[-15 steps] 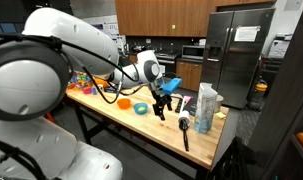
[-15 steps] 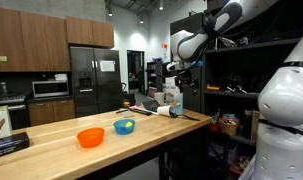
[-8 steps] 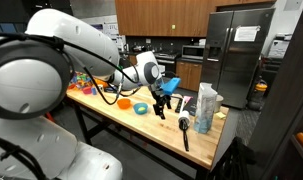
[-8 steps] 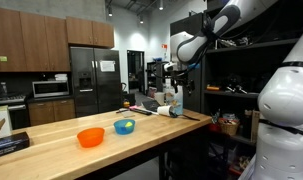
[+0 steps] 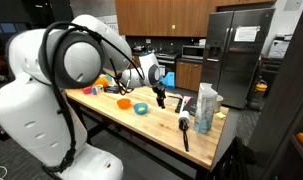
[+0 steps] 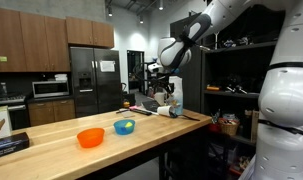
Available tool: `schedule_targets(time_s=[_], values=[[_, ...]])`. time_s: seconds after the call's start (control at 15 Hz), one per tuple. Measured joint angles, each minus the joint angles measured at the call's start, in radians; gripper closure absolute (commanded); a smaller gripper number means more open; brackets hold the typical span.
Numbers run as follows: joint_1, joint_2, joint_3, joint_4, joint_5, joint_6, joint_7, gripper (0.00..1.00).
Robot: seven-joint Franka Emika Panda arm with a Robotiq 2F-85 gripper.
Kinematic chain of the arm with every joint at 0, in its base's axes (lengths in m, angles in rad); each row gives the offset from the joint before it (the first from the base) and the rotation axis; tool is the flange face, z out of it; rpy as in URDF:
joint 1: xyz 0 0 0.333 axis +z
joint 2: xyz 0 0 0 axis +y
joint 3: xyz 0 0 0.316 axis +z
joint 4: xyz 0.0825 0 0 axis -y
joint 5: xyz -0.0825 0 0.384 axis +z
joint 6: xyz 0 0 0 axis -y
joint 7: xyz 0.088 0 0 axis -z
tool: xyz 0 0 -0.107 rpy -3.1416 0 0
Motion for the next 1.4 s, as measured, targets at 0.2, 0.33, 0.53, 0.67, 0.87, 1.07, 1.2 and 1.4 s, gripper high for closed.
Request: schedule_targets(time_s=[0.2, 0.33, 0.53, 0.67, 0.87, 1.07, 1.2, 1.4], values=[[0.027, 0.09, 0.019, 0.075, 0.19, 0.018, -0.209, 0.0], [0.037, 0.147, 0.048, 0.126, 0.339, 0.005, -0.366, 0.0], [0.037, 0.224, 0.104, 0.203, 0.49, -0.062, -0.546, 0.0], [0.031, 0.267, 0.14, 0.254, 0.518, -0.12, -0.606, 0.0], [0.018, 0.316, 0.18, 0.312, 0.518, -0.197, -0.649, 0.0], [0.004, 0.354, 0.208, 0.345, 0.517, -0.252, -0.676, 0.0], [-0.003, 0.379, 0.219, 0.359, 0.506, -0.273, -0.691, 0.0], [-0.006, 0.418, 0.228, 0.37, 0.465, -0.279, -0.697, 0.0]])
